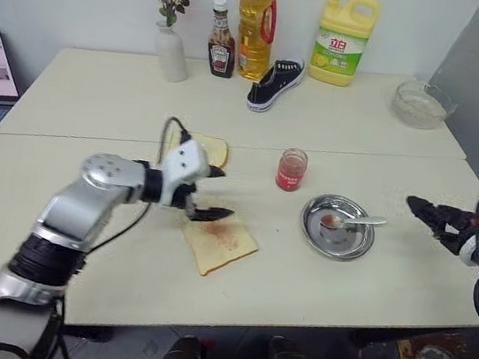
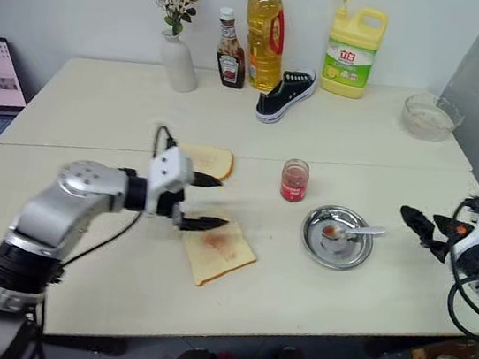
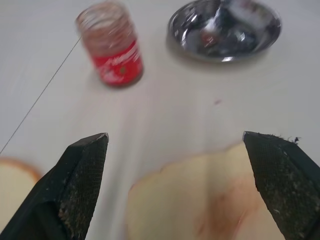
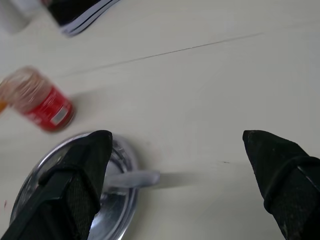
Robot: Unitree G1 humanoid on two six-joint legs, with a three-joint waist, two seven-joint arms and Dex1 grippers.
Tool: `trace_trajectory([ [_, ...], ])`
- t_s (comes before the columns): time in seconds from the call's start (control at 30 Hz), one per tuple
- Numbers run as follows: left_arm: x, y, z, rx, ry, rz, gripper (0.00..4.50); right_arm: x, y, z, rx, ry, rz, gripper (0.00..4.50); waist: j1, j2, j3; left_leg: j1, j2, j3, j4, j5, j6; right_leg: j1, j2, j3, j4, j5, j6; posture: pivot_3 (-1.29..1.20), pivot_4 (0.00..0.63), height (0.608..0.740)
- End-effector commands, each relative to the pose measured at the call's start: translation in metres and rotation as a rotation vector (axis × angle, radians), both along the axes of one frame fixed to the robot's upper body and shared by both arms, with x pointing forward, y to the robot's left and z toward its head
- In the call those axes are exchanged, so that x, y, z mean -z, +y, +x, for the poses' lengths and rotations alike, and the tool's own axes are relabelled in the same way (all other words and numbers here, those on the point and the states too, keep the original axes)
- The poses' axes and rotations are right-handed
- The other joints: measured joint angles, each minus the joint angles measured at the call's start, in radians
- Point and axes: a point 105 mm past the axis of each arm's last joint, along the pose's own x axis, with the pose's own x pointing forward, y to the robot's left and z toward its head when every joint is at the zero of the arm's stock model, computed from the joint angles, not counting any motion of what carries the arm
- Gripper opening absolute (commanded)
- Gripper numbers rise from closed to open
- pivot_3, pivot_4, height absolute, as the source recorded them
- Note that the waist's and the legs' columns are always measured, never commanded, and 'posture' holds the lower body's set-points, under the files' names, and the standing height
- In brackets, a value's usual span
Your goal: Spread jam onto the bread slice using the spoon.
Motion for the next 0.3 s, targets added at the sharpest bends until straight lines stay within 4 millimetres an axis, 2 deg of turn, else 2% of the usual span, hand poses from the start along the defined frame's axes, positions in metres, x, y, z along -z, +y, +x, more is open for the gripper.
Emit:
trace_trajectory([
  [0.03, -0.015, 0.032, 0.003, -0.071, -0.009, -0.006, 4.5, -0.015, 0.045, -0.018, -0.282, -0.041, -0.163, 4.44, 0.003, 0.0, 0.0, 0.0, 0.0, 0.0, 0.0, 0.0, 0.0, 0.0, 0.0, -0.001, 0.0, 0.0, 0.0, 0.0, 0.15, 0.74],
  [0.13, -0.017, 0.053, -0.002, -0.104, 0.018, 0.012, 4.5, -0.009, 0.082, -0.043, -0.532, -0.02, -0.293, 4.44, 0.01, -0.001, 0.0, -0.002, 0.0, -0.001, 0.001, 0.0, 0.0, 0.0, -0.001, -0.002, -0.002, 0.0, 0.0, 0.0, 0.15, 0.74],
  [0.3, -0.023, 0.064, -0.014, -0.102, 0.043, 0.006, 4.5, -0.001, 0.103, -0.056, -0.659, -0.015, -0.363, 4.44, 0.021, -0.003, 0.001, -0.004, -0.002, -0.002, 0.001, 0.0, 0.0, 0.0, -0.004, -0.003, -0.003, 0.0, 0.0, 0.0, 0.15, 0.74],
])
